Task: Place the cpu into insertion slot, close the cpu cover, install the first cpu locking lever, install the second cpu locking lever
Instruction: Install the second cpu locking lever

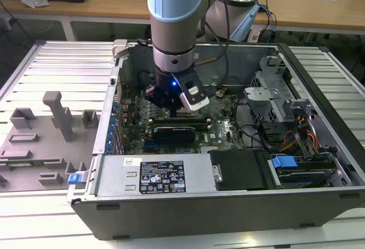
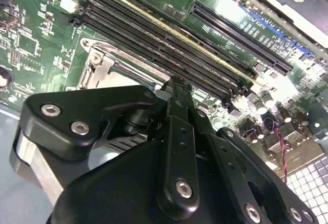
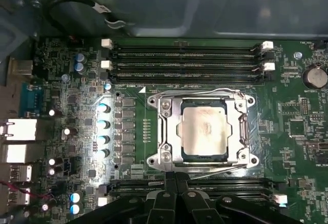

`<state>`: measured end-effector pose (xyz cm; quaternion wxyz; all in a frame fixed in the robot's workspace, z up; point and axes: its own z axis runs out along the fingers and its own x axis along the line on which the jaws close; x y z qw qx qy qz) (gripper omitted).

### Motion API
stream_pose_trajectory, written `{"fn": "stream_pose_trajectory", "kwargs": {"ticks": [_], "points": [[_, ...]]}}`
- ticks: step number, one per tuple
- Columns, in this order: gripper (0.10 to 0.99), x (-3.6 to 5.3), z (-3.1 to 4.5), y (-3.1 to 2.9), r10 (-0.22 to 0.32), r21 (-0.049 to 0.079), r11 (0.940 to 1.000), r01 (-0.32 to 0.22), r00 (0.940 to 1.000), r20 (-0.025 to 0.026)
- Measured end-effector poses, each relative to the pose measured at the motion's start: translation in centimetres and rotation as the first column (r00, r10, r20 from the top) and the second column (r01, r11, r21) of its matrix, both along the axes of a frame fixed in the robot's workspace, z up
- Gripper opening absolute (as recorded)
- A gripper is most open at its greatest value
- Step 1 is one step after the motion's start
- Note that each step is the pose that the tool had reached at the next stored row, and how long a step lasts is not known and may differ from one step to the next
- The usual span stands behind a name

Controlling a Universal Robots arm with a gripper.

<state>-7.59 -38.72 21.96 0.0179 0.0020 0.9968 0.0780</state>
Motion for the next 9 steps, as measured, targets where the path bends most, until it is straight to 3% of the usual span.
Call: {"fn": "stream_pose_trajectory", "kwargs": {"ticks": [2, 5, 9], "points": [[0.106, -0.14, -0.13, -0.1, 0.0, 0.017, 0.9999, 0.0, 1.0, 0.0], [0.106, -0.45, -0.51, -0.13, 0.0, 0.031, 0.9995, 0.0, 1.0, 0.0001], [0.106, -0.77, -1.11, -0.15, 0.0, 0.038, 0.9993, 0.0, 1.0, -0.0001]]}}
